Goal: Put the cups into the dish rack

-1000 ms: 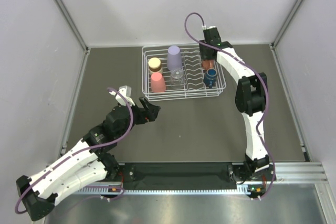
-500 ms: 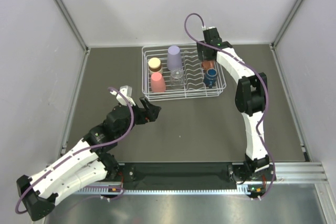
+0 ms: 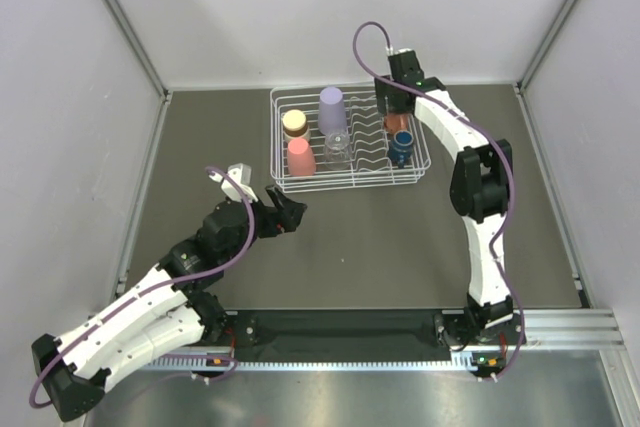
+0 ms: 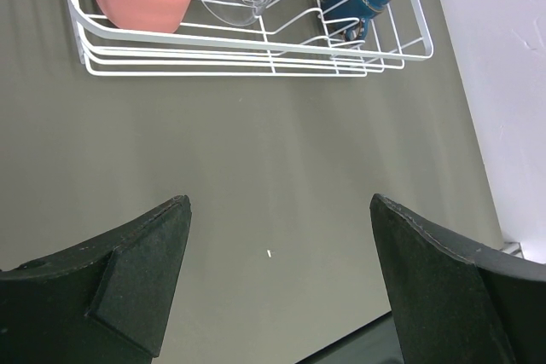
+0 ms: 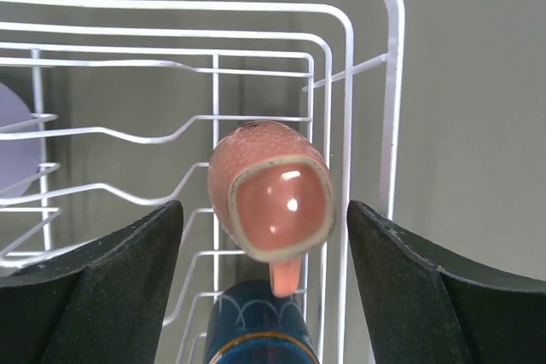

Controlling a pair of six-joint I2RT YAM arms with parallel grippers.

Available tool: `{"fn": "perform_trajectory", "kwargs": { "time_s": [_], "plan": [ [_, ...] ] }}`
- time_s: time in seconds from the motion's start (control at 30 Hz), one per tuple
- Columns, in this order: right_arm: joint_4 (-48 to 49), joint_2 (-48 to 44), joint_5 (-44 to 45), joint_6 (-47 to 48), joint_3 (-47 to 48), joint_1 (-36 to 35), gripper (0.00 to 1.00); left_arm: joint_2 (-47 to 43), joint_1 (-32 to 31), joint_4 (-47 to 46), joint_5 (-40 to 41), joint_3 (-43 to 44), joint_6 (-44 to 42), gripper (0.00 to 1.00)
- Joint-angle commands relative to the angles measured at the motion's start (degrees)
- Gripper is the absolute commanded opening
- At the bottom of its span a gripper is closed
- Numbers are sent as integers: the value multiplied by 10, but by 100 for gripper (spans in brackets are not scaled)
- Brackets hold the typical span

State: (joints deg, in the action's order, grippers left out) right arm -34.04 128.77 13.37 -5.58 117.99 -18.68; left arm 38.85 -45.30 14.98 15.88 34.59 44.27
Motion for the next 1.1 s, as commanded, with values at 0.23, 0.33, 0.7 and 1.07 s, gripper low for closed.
{"fn": "perform_trajectory", "kwargs": {
  "time_s": [0.23,0.33,0.7,1.07],
  "plan": [
    [6,-124,-23,-21,-29,-7,82,-22,5,9,6,-2,17,93],
    [13,-170,-25,-30,-77,-17,83,-30,6,26,8,-1,22,94],
    [83,-424,-29,-100,-373,-55,100,-89,7,72,-16,-6,68,99],
    [136,-666,-64,-228,-658,-61,100,-137,7,39,-63,-58,143,99]
  ]
}}
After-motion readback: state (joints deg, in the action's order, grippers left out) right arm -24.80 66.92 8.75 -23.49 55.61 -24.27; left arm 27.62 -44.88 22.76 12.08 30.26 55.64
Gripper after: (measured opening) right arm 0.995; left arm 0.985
